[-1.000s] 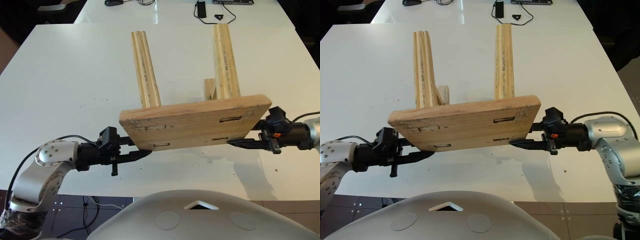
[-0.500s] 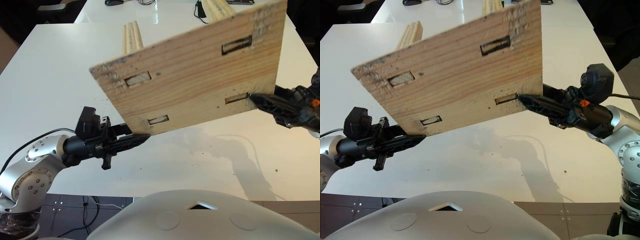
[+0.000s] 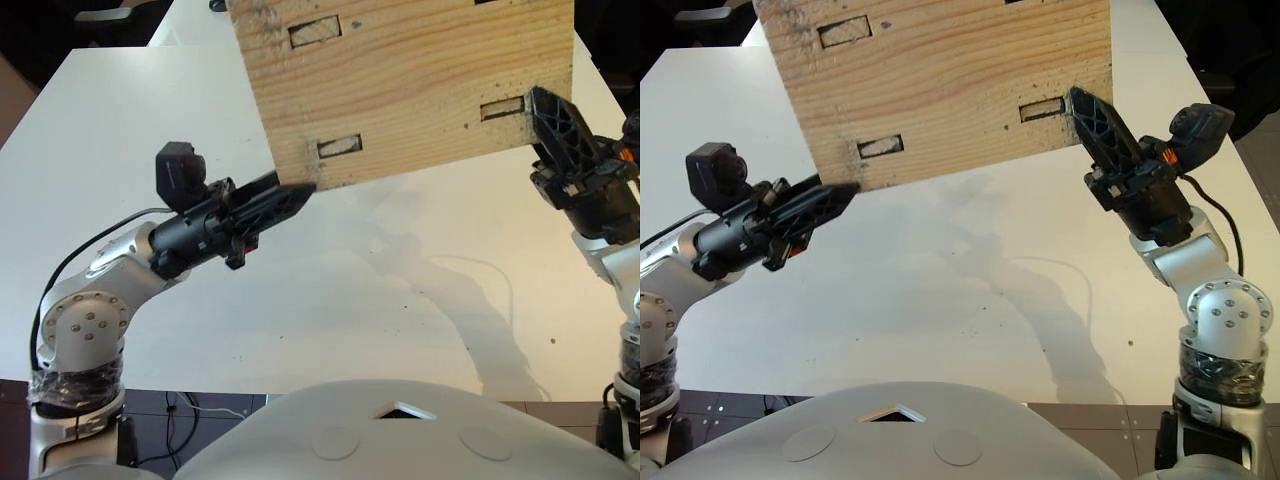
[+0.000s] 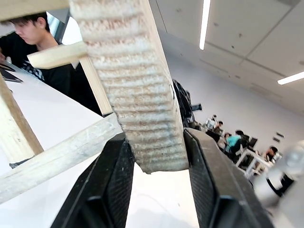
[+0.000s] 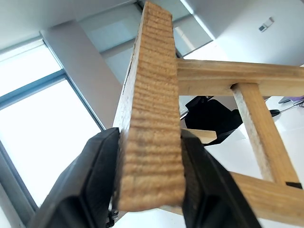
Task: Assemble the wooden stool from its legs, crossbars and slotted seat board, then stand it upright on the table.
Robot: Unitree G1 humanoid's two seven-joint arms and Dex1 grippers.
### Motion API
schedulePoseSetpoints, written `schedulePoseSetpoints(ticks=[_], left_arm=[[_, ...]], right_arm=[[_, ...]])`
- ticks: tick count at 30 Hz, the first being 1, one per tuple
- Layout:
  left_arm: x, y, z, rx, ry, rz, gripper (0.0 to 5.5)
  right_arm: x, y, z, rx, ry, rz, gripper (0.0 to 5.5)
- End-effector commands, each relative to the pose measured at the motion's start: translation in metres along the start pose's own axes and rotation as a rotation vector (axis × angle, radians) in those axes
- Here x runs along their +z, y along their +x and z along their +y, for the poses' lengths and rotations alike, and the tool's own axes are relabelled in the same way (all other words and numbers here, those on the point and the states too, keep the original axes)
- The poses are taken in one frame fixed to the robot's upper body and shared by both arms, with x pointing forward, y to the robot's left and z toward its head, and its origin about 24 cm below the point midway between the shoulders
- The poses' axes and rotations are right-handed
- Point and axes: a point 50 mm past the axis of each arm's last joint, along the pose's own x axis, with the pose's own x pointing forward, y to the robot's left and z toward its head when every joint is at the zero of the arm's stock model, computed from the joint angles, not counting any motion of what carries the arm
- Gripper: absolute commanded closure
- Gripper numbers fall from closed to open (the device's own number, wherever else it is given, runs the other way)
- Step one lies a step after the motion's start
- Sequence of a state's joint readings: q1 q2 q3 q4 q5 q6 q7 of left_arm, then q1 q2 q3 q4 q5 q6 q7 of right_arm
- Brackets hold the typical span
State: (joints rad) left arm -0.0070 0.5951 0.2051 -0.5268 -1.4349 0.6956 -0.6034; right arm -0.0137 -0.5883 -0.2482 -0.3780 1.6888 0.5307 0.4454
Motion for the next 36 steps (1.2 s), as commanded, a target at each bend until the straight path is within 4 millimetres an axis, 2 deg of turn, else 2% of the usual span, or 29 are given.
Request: schedulePoseSetpoints(ticks=[1,5,8,11,15,18,22,23,24,25,29,32,36], left_arm=[[0.046,0.045,0.049,0.609,0.159,-0.185,3.94],[0.047,0.05,0.067,0.747,0.123,-0.152,3.85],[0.049,0.056,0.078,0.841,0.18,-0.108,3.77],[0.053,0.065,0.083,0.914,0.239,-0.083,3.67],[0.056,0.069,0.087,1.005,0.22,-0.064,3.65],[0.06,0.068,0.092,1.094,0.171,-0.056,3.65],[0.061,0.068,0.099,1.155,0.14,-0.039,3.65],[0.061,0.068,0.101,1.159,0.134,-0.034,3.29],[0.06,0.069,0.103,1.156,0.132,-0.023,3.18],[0.059,0.071,0.104,1.151,0.129,-0.008,2.98],[0.053,0.075,0.111,1.165,0.14,0.036,2.36],[0.057,0.077,0.111,1.142,0.153,0.005,1.75],[0.066,0.076,0.106,1.112,0.237,-0.045,1.1]], right_arm=[[-0.033,0.063,0.019,-0.1,-0.145,0.248,3.82],[-0.031,0.084,0.017,-0.153,-0.122,0.196,3.82],[-0.03,0.1,0.008,-0.268,-0.127,0.173,3.82],[-0.022,0.113,0.002,-0.359,-0.104,0.128,3.82],[-0.009,0.127,-0.021,-0.588,-0.046,0.134,3.82],[-0.003,0.136,-0.03,-0.647,-0.018,0.138,3.8],[-0.007,0.134,-0.057,-0.76,-0.045,0.187,3.8],[-0.008,0.131,-0.064,-0.789,-0.044,0.194,3.8],[-0.008,0.128,-0.07,-0.812,-0.04,0.195,3.79],[-0.007,0.125,-0.075,-0.837,-0.038,0.193,3.42],[-0.002,0.121,-0.084,-0.867,-0.029,0.165,2.8],[0.003,0.123,-0.087,-0.863,0.007,0.143,2.19],[0.012,0.119,-0.091,-0.861,0.011,0.081,2.17]])
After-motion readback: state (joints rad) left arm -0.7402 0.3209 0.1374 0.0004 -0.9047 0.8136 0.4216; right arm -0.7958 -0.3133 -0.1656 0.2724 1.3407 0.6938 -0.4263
